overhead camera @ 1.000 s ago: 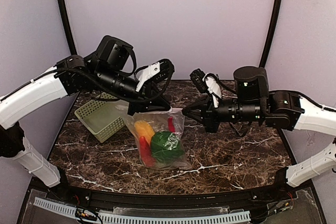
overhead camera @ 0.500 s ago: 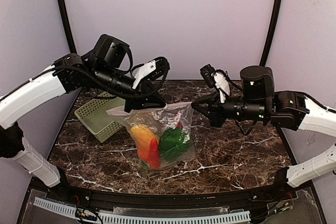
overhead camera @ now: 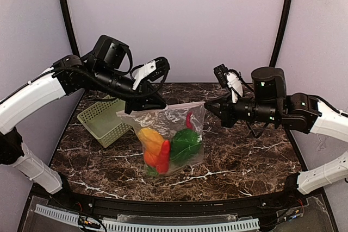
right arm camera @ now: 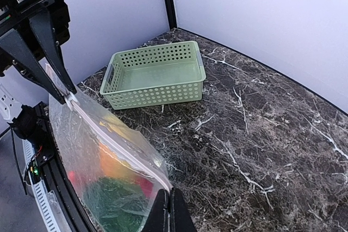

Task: Place the food in the zip-top bag and seal the zipper
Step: Zip the zipper of the food storage bag.

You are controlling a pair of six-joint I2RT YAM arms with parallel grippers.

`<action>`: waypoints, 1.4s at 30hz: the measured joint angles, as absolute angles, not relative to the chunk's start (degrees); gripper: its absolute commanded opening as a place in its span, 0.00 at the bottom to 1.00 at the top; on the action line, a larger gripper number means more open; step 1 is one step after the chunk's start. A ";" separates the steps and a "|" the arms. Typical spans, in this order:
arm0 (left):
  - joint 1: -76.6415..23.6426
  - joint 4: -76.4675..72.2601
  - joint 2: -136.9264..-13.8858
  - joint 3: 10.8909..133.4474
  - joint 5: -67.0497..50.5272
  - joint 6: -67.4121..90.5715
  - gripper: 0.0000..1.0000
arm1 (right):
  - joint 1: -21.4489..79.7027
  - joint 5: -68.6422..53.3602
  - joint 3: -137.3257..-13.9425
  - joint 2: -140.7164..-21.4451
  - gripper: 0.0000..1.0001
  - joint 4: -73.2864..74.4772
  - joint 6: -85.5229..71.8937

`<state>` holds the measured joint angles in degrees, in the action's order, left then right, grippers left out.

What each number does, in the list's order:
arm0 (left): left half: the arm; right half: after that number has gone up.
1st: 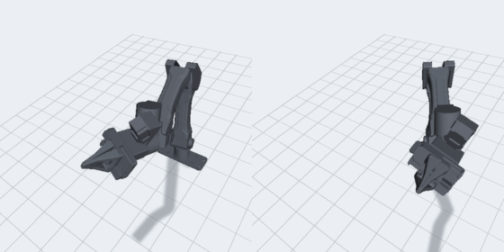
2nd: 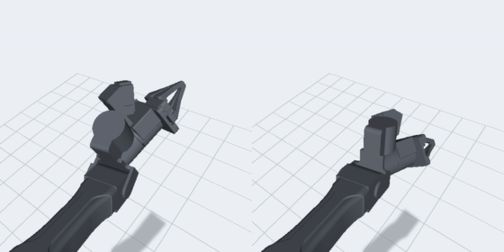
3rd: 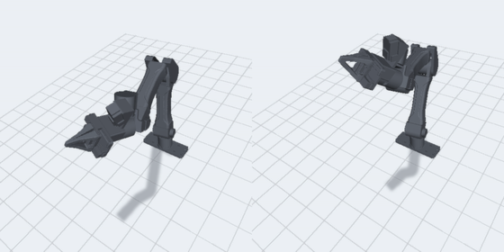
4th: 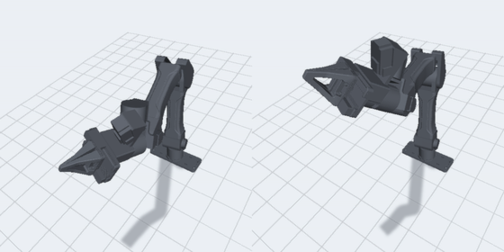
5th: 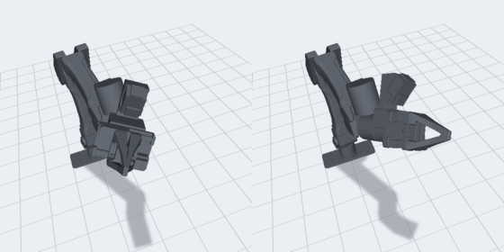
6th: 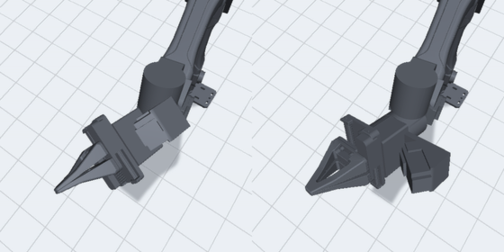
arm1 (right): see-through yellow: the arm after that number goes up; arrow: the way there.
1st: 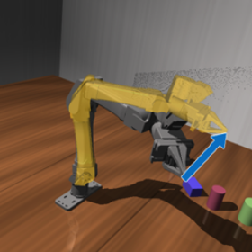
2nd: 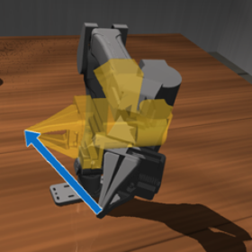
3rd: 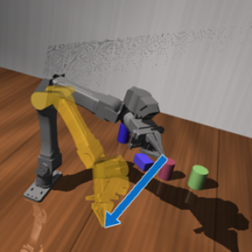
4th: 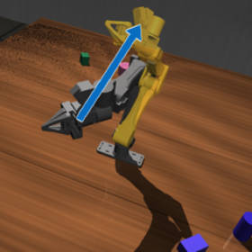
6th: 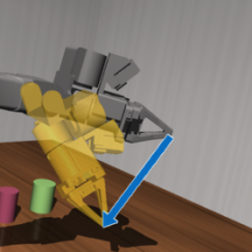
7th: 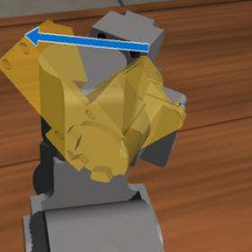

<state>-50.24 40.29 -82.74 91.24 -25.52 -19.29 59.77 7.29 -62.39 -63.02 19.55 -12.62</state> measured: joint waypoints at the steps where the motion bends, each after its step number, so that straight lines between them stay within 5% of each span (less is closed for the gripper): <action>1: -50.00 40.34 -82.50 91.02 -25.56 -19.29 0.01 | 59.64 7.38 -62.39 -63.02 0.00 19.57 -12.73; 42: -41.85 39.16 -78.52 84.42 -26.57 -19.31 0.01 | 54.41 9.37 -62.28 -62.54 0.00 23.29 -17.17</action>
<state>-41.85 39.16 -78.52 84.42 -26.57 -19.31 54.41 9.37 -62.28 -62.54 23.29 -17.17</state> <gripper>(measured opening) 0.068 0.005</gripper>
